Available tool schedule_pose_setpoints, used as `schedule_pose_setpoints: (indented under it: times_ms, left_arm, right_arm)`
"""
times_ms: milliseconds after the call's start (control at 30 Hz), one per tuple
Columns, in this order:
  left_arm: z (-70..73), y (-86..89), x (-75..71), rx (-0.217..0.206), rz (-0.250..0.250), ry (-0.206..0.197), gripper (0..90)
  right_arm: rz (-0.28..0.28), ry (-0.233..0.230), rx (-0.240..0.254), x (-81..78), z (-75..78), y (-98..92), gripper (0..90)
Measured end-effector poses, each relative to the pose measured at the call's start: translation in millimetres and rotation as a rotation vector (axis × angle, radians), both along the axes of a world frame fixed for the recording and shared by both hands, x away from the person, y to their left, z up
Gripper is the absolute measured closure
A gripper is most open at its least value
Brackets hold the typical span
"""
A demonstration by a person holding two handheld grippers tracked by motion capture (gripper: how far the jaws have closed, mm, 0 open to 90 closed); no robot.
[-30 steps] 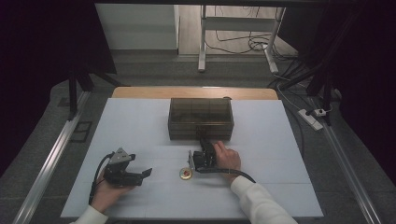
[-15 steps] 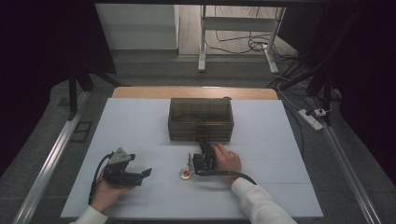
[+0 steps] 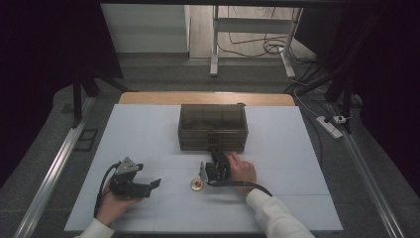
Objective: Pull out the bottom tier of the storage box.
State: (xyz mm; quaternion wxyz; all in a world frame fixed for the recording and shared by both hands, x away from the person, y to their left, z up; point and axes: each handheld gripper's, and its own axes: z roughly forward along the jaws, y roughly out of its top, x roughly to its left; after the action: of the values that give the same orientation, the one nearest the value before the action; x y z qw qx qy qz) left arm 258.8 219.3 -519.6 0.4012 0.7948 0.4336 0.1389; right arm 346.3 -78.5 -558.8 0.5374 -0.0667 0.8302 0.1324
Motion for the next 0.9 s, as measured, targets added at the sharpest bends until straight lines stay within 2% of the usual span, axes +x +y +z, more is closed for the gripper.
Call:
schedule_pose_setpoints:
  times_ms: [100, 167, 200, 333, 400, 433, 467, 500, 567, 733, 900]
  left_arm:
    - [0.2, 0.0, -0.2, -0.001, -0.001, -0.001, 9.4]
    - [0.3, 0.2, 0.0, -0.001, 0.000, -0.002, 9.4]
    - [0.2, 0.2, 0.1, -0.002, -0.001, -0.002, 9.5]
    - [0.2, -0.7, 0.5, -0.003, -0.003, -0.002, 9.5]
    - [0.2, -1.3, 0.7, -0.002, -0.006, -0.002, 9.5]
    - [0.2, -1.4, 0.8, -0.002, -0.007, -0.003, 9.5]
    - [0.2, -1.7, 1.0, -0.002, -0.008, -0.004, 9.5]
    - [0.3, -1.7, 1.1, -0.003, -0.010, -0.005, 9.5]
    - [0.2, -2.0, 1.6, -0.007, -0.011, -0.004, 9.6]
    - [-0.2, -3.2, 3.2, -0.009, -0.014, -0.001, 9.6]
    - [0.4, -3.3, 4.8, -0.015, -0.006, 0.000, 9.6]
  right_arm:
    - [-0.014, 0.012, -0.004, -1.9, 3.3, -0.6, 73.6]
    - [0.002, 0.020, 0.029, -0.7, 3.3, -2.0, 71.6]
    - [-0.011, 0.031, 0.019, -1.4, 5.2, -2.3, 70.4]
    - [-0.007, 0.091, 0.064, -1.1, 10.6, -5.4, 66.1]
    - [0.004, 0.137, 0.097, -0.9, 13.9, -8.0, 64.4]
    - [0.016, 0.162, 0.136, -1.1, 16.1, -9.8, 63.7]
    - [0.010, 0.178, 0.153, -2.2, 18.4, -10.7, 63.3]
    - [0.015, 0.221, 0.172, -2.3, 22.4, -12.0, 62.0]
    - [0.015, 0.274, 0.213, -2.1, 27.4, -14.1, 58.7]
    - [-0.008, 0.417, 0.319, -1.5, 36.1, -20.9, 52.5]
    - [-0.032, 0.571, 0.390, 3.3, 43.1, -30.1, 43.9]
